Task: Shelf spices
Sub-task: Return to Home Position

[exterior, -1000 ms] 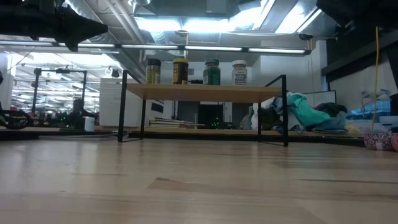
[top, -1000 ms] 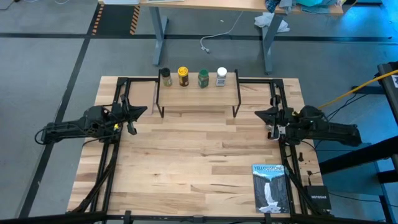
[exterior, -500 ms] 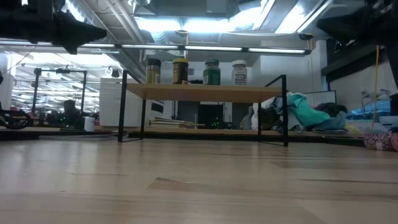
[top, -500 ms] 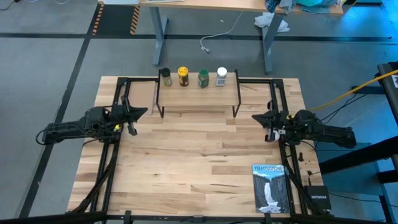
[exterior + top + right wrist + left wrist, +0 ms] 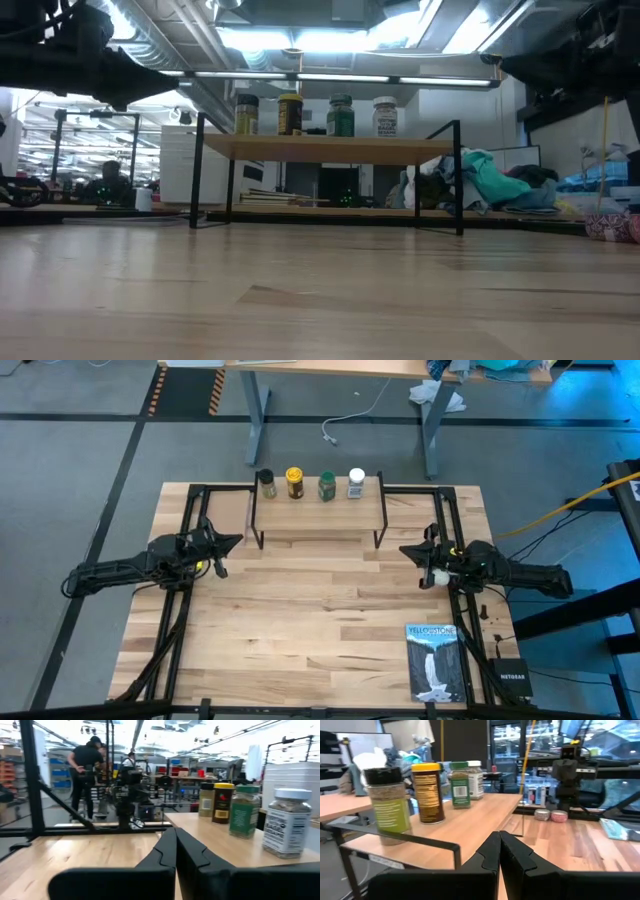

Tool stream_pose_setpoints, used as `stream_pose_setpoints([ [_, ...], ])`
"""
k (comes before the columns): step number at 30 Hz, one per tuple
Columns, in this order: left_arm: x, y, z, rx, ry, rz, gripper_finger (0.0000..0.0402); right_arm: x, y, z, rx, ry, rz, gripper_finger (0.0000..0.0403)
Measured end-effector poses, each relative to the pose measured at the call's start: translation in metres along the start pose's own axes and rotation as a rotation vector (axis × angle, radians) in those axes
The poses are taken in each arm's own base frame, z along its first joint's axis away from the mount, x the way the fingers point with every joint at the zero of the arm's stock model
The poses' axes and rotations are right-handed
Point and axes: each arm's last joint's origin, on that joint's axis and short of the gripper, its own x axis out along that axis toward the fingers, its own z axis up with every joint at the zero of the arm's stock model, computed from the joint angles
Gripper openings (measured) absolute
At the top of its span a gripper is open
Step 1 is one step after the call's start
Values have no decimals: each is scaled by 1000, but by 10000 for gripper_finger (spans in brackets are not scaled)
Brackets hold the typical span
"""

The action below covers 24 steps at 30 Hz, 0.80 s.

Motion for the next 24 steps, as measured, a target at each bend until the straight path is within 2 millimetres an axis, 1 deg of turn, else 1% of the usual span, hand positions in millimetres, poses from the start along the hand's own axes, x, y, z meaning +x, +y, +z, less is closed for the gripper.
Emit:
stream_pose_setpoints([
  [2, 0, 0, 0, 1, 0, -19, 0, 0, 1, 0, 1, 4, 20, 1],
  [4, 0, 0, -1, 0, 9, -29, 0, 0, 1, -5, 12, 50, 30, 1],
  [9, 0, -1, -5, 3, 43, -35, 0, 0, 0, -9, 40, 97, -3, 1],
  [12, 1, -2, -13, 3, 54, -48, 0, -1, 0, -10, 62, 104, -15, 1],
  [18, 2, -4, -16, 5, 64, -116, 0, -1, 1, -15, 95, 152, -8, 1],
  [24, 2, -8, -18, -2, 77, -222, 0, -1, 2, -16, 120, 164, 53, 1],
])
